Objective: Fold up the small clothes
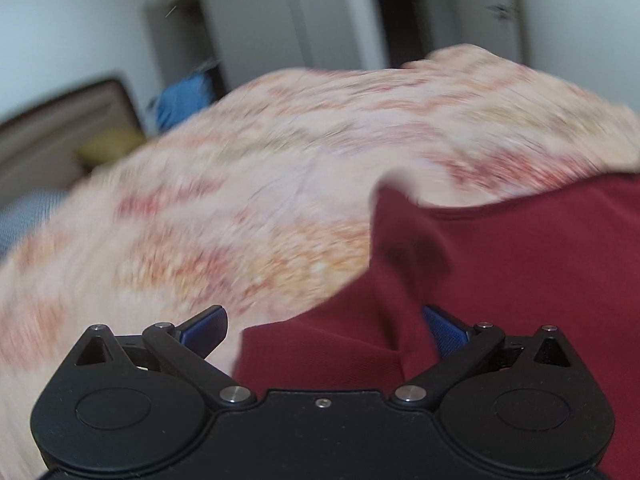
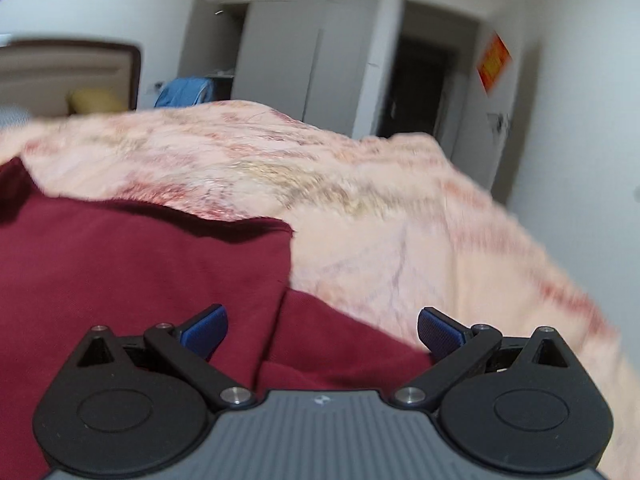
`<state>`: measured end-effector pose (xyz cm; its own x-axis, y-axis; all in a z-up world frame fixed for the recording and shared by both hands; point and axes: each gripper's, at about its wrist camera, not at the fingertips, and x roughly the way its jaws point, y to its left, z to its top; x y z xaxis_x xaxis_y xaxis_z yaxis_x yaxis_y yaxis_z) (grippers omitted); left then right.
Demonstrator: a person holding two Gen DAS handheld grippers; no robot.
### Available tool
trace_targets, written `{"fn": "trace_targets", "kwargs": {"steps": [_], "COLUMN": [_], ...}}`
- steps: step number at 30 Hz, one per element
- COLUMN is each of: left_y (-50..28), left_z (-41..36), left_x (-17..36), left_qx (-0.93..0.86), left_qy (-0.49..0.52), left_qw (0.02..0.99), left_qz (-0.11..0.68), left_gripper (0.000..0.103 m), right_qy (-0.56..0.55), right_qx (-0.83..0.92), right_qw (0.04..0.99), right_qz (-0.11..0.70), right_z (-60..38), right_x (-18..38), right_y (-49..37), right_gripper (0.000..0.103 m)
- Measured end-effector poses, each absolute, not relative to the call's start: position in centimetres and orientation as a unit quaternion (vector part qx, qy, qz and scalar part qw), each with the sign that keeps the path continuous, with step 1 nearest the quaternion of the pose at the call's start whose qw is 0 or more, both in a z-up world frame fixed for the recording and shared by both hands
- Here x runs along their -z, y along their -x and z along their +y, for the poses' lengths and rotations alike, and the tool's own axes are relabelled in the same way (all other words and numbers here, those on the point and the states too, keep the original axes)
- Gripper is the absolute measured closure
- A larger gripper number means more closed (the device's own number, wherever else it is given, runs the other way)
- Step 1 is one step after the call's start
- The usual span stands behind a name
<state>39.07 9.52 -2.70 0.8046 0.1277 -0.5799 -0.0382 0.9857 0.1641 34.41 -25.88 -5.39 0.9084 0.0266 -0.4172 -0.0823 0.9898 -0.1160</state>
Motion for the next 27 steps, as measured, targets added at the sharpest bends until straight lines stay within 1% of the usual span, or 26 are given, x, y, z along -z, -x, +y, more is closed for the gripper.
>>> {"fn": "trace_targets", "kwargs": {"steps": [4, 6, 12, 15, 19, 23, 27], "left_y": [-39.6, -39.2, -37.3, -35.5, -32.1, -28.5, -24.0], "left_z": [13.5, 14.2, 13.7, 14.1, 13.9, 11.7, 9.1], "left_x": [4.1, 4.4, 2.4, 1.3, 0.8, 0.8, 0.5], "left_qx": [-0.023, -0.015, -0.024, -0.037, -0.070, -0.106, -0.113], "left_qy": [0.064, 0.090, 0.070, 0.077, 0.095, 0.086, 0.101], "left_qw": [0.943, 0.944, 0.953, 0.956, 0.952, 0.947, 0.954], "left_qz": [0.326, 0.318, 0.293, 0.280, 0.283, 0.291, 0.259], "left_gripper": [0.000, 0.000, 0.001, 0.001, 0.001, 0.001, 0.001], "right_qy": [0.063, 0.076, 0.073, 0.066, 0.067, 0.066, 0.079], "right_qx": [-0.032, -0.030, -0.035, -0.037, -0.036, -0.034, -0.023], "right_qw": [0.974, 0.972, 0.970, 0.970, 0.970, 0.972, 0.974], "right_qz": [0.213, 0.220, 0.231, 0.233, 0.230, 0.223, 0.209], "right_z": [-26.3, -25.9, -25.9, -26.1, -26.0, -26.0, -25.6], "right_x": [5.6, 5.8, 6.1, 6.1, 6.2, 6.3, 6.5], "right_y": [-34.3, -34.7, -35.2, -35.2, -35.1, -34.9, -34.4], "right_gripper": [0.000, 0.000, 0.000, 0.000, 0.000, 0.000, 0.000]}}
